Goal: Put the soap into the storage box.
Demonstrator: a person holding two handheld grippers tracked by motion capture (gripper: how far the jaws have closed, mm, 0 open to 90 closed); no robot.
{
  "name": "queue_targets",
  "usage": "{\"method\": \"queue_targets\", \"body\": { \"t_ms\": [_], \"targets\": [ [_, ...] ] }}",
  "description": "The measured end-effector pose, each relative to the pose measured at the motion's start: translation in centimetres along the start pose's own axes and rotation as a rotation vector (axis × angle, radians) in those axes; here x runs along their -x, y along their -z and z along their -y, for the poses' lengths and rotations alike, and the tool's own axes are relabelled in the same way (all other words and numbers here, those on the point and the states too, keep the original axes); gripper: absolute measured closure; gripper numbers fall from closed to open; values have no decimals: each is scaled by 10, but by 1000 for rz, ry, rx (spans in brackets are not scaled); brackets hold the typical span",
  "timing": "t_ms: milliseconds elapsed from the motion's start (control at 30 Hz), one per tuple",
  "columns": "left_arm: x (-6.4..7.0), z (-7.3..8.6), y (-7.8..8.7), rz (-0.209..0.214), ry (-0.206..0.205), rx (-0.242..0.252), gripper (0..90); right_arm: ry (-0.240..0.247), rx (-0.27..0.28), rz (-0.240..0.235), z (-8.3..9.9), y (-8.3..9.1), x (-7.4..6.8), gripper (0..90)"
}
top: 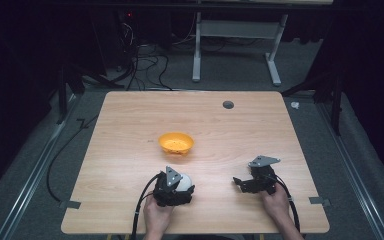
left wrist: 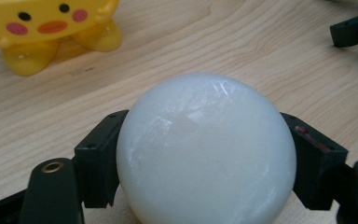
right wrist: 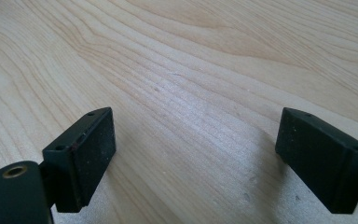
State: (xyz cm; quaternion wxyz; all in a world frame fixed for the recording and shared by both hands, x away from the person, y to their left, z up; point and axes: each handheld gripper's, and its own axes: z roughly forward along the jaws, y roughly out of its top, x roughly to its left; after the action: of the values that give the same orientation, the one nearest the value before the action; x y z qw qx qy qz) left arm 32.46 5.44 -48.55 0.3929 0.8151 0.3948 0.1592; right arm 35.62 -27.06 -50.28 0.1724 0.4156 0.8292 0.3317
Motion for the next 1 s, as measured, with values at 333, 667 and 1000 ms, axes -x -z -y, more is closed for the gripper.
{"method": "queue_targets", "body": {
  "t_ms": [333,667,1000],
  "targets": [
    [-2,-9,9,0,-7,13,246,1,2,0,0,0,0,127],
    [-5,-19,17,13,-4,39,246,0,2,0,0,0,0,127],
    [-10,-30,22,35,-1,58,246,0,0,-1,0,0,0,128]
  ]
}}
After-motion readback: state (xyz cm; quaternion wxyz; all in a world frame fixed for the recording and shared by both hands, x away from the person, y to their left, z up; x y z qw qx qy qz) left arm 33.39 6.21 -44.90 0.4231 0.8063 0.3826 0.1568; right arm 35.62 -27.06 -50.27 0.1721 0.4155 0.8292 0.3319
